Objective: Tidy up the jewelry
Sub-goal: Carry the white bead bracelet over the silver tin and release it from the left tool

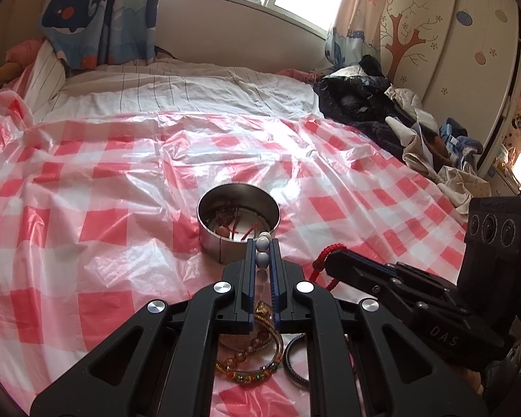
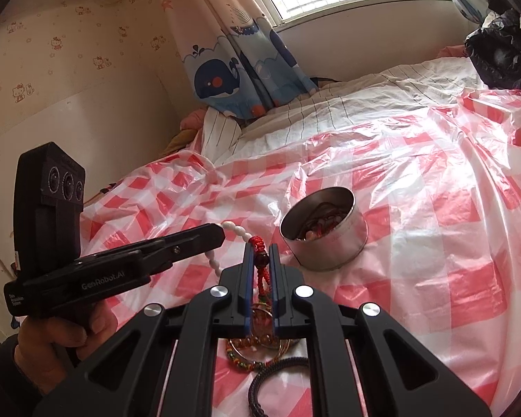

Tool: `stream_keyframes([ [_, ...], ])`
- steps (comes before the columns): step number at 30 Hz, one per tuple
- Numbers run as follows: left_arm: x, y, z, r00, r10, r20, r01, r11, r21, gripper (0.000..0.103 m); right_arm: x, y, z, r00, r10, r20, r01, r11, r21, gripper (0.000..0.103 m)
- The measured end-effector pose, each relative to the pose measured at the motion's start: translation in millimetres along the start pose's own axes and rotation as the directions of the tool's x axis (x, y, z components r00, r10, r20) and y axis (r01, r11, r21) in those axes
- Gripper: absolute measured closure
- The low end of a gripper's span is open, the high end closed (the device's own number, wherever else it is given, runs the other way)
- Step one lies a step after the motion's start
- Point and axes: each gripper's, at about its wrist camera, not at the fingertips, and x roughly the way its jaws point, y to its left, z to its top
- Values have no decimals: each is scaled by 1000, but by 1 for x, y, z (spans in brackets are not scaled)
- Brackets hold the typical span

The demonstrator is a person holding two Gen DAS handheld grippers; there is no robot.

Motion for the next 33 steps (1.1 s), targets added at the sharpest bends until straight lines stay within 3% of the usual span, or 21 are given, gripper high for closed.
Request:
stream_keyframes([
  [14, 26, 4, 50, 999, -17, 39, 18, 1000, -26, 96, 33, -8, 57, 999, -3, 34, 4, 1000, -24, 94],
  [18, 54, 12, 61, 999, -34, 15, 35, 998, -55, 97, 60, -16, 64, 997, -82, -9, 81, 995, -54, 92],
  [19, 68, 16, 60, 999, -14, -34, 12, 998, -61, 96, 72, -22, 62, 992, -112, -64, 109, 993, -49, 82],
  [21, 95, 24, 52, 990, 26, -137, -34, 998, -57, 93, 79, -39, 55, 984, -142, -109, 144, 990, 4, 74],
  [27, 79, 29, 29, 988, 75, -135, -81, 996, -46, 83, 50, -45, 50, 986, -151, -78, 154, 987, 37, 74],
  [33, 39, 15, -11, 977, 154, -145, -152, 988, 27, 78, 2, -38, 12, 986, -155, -66, 158, 987, 34, 66],
])
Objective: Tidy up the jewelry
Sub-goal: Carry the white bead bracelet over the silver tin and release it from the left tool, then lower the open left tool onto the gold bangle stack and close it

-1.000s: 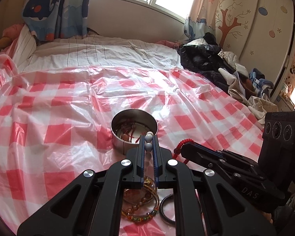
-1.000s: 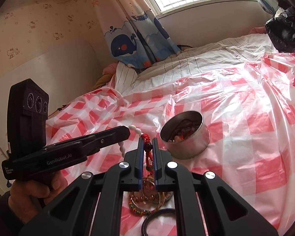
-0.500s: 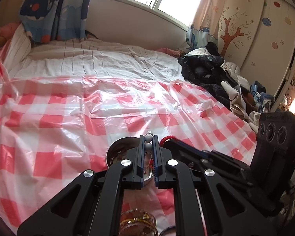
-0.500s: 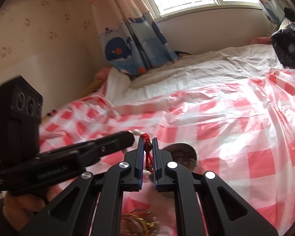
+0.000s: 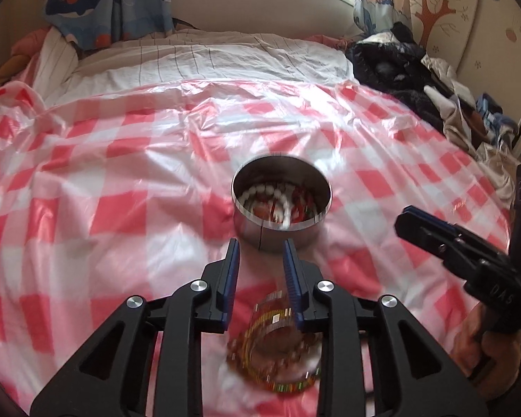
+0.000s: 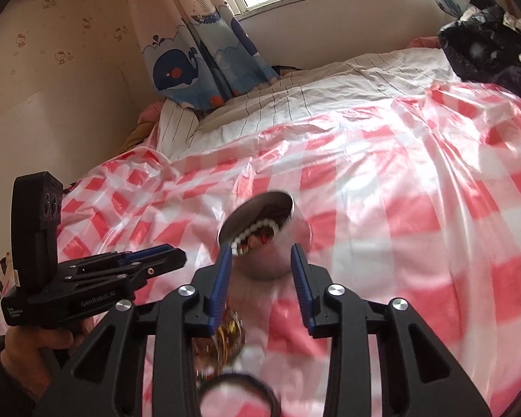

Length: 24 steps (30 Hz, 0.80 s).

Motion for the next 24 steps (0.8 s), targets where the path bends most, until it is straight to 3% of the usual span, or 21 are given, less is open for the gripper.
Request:
stream_keyframes([
  [2, -11, -2, -16, 1000, 28, -1, -28, 999, 16, 73, -12, -3, -14, 1000, -3, -4, 3, 1000, 17, 63],
  [6, -31, -7, -46, 996, 81, 43, -81, 997, 17, 54, -26, 1, -32, 1000, 5, 6, -5, 1000, 27, 58],
  [12, -40, -20, -50, 994, 85, 64, -88, 995, 54, 42, -23, 24, -40, 1000, 30, 8, -29, 999, -23, 52],
  [17, -38, -12, -42, 994, 82, 74, -83, 996, 12, 39, -18, 25, -42, 1000, 20, 2, -20, 999, -36, 49],
  [24, -29, -14, -40, 993, 99, 68, -101, 995, 25, 38, -14, 19, -41, 999, 38, -7, -38, 999, -12, 47],
])
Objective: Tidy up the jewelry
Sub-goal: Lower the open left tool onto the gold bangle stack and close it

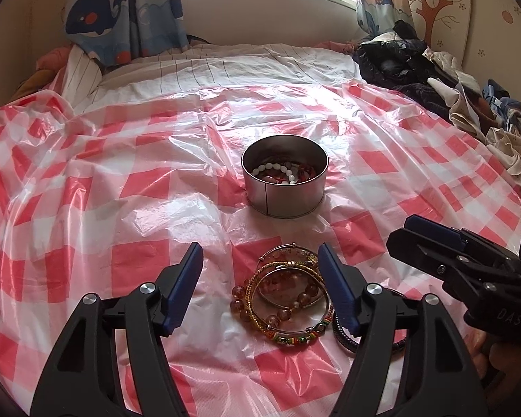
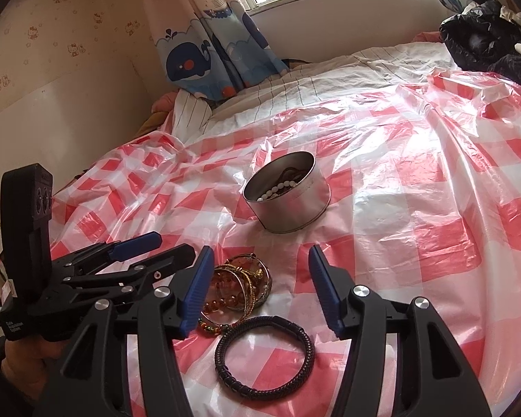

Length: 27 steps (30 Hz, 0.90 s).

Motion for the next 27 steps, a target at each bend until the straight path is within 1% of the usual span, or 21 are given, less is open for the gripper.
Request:
stream_keyframes([
  [6, 3, -4, -2, 1000, 8, -5, -8, 1000, 23, 34, 1, 0, 1, 1000, 13, -5, -13, 1000, 7, 44],
  [9, 3, -2, -1, 1000, 1, -7, -1, 1000, 14, 34, 1, -1, 1, 1000, 12, -5, -12, 1000, 9, 43],
  [11, 2, 6, 0, 1000, -12, -6, 11, 1000, -12, 33, 0, -2, 1, 1000, 10, -3, -10, 1000, 12, 42],
  [15, -5, 33, 5, 1000, 7, 15, -5, 996, -91, 33, -2, -6, 1, 1000, 8, 3, -8, 1000, 25, 40],
  [19, -10, 48, 7, 999, 18, 31, -14, 993, -118, 33, -3, -9, 2, 1000, 8, 9, -8, 999, 35, 39],
  [22, -4, 45, 4, 1000, 15, 13, -14, 995, -94, 33, -2, -12, 2, 1000, 6, 0, -6, 999, 40, 39],
  [27, 14, 23, -7, 999, 30, -40, -29, 999, 25, 33, 0, -16, 1, 1000, 7, -11, -6, 998, 58, 39],
])
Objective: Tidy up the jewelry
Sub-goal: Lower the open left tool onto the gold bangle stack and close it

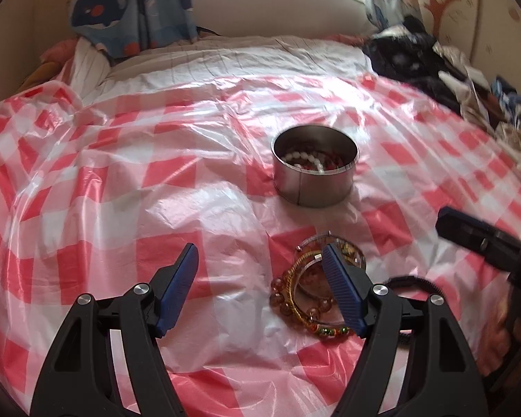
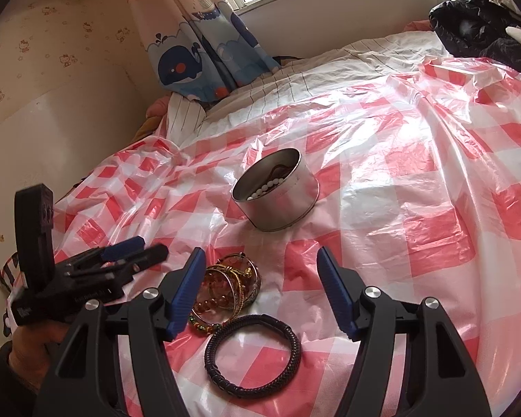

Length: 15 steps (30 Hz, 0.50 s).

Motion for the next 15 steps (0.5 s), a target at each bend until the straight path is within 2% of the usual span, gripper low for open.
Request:
stream_keyframes([
  [3, 8, -18, -6, 1000, 28, -3, -27, 994, 104, 33, 1, 0, -1, 1000, 3, -5, -3, 1000, 2, 39],
  [6, 11, -38, -10, 994, 94, 47, -103, 965, 240, 33, 2, 1, -2, 1000, 5, -9, -5, 1000, -2, 38],
  [8, 14, -45, -13, 992, 112, 55, -123, 949, 291, 34, 2, 1, -2, 1000, 5, -11, -5, 1000, -3, 38],
  [10, 17, -47, -15, 994, 104, 44, -113, 945, 306, 40, 3, 1, -2, 1000, 6, -14, -6, 1000, 0, 37],
  [12, 23, -47, -16, 995, 103, 17, -103, 944, 313, 64, 3, 0, -3, 1000, 7, -16, -7, 1000, 1, 36],
  [15, 27, -48, -17, 996, 90, -6, -84, 945, 317, 89, 4, 1, -3, 1000, 9, -19, -9, 1000, 1, 36],
])
